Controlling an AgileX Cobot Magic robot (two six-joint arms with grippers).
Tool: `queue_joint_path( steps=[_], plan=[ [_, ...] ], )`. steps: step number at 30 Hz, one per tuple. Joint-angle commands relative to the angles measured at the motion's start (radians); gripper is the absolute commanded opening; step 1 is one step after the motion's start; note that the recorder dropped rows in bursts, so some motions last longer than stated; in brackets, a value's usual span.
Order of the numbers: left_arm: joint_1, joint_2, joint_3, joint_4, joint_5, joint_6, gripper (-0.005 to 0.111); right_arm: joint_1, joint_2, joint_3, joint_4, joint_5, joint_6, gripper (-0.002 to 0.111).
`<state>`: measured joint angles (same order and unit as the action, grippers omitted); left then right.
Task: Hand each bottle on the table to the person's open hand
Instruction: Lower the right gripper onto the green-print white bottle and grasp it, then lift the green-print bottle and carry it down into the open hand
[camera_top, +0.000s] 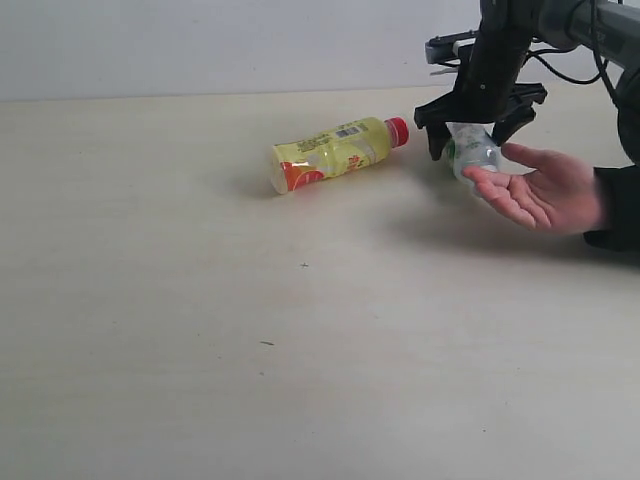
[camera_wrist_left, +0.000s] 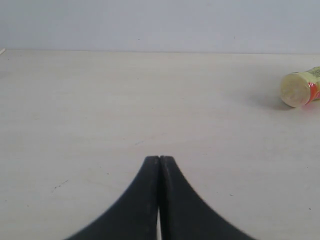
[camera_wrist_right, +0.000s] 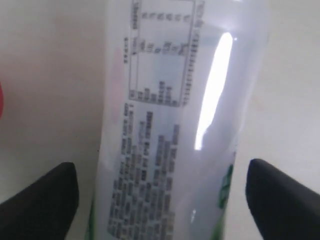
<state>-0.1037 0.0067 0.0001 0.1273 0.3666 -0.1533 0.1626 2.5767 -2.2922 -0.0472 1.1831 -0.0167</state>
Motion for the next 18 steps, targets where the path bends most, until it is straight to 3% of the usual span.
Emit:
queue_joint_path(
  steps=[1,12,18],
  plan=[
    [0.004,-0.007,0.0,-0.007,-0.01,-0.003,0.0,0.0,0.002,-0.009,-0.012,-0.008,0.003,0.065],
    [0.004,-0.007,0.0,-0.007,-0.01,-0.003,0.0,0.0,0.002,-0.009,-0.009,-0.003,0.071,0.0],
    [0.004,-0.007,0.0,-0.007,-0.01,-0.003,0.0,0.0,-0.021,-0.009,-0.009,-0.025,0.069,0.0]
  ],
)
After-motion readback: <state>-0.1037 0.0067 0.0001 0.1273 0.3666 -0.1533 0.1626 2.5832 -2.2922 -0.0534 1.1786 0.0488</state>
